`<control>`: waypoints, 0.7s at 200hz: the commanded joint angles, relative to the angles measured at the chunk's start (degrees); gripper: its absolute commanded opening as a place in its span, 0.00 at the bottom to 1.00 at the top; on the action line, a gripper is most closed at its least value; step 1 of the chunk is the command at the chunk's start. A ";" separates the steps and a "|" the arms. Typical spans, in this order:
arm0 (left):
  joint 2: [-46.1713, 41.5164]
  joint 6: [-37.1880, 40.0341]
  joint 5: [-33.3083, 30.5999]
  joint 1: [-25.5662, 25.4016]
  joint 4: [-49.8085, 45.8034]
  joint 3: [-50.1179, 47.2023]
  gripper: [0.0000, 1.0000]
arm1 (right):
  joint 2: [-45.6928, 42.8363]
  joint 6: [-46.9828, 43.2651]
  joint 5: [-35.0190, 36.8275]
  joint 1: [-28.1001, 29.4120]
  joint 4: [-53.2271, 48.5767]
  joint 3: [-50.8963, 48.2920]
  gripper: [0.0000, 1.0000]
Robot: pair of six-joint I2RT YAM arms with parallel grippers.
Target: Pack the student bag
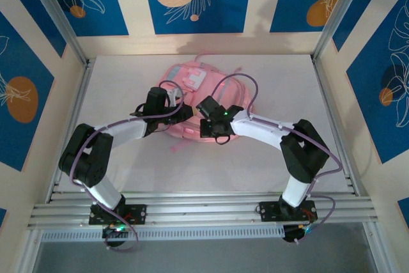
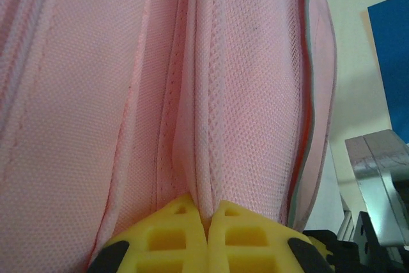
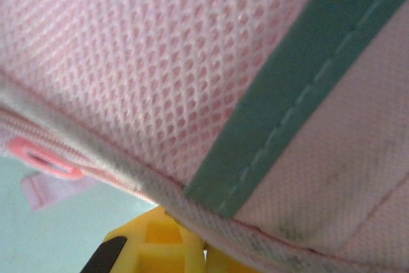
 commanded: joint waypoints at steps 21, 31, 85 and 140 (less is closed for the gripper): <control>1.97 4.39 0.74 0.22 -0.81 1.51 0.00 | -2.97 -13.45 -8.59 -4.38 -14.08 -1.74 0.00; 2.40 4.90 1.08 0.29 -1.52 1.60 0.00 | -2.90 -16.10 -9.52 -5.61 -15.62 -1.89 0.00; 1.22 9.38 -0.01 0.31 -7.84 1.43 0.00 | -4.95 -30.99 -5.55 -13.21 -15.99 -1.25 0.00; -0.29 15.19 -0.25 0.31 -16.74 0.86 0.00 | -3.46 -55.77 -6.99 -20.95 -4.64 0.08 0.00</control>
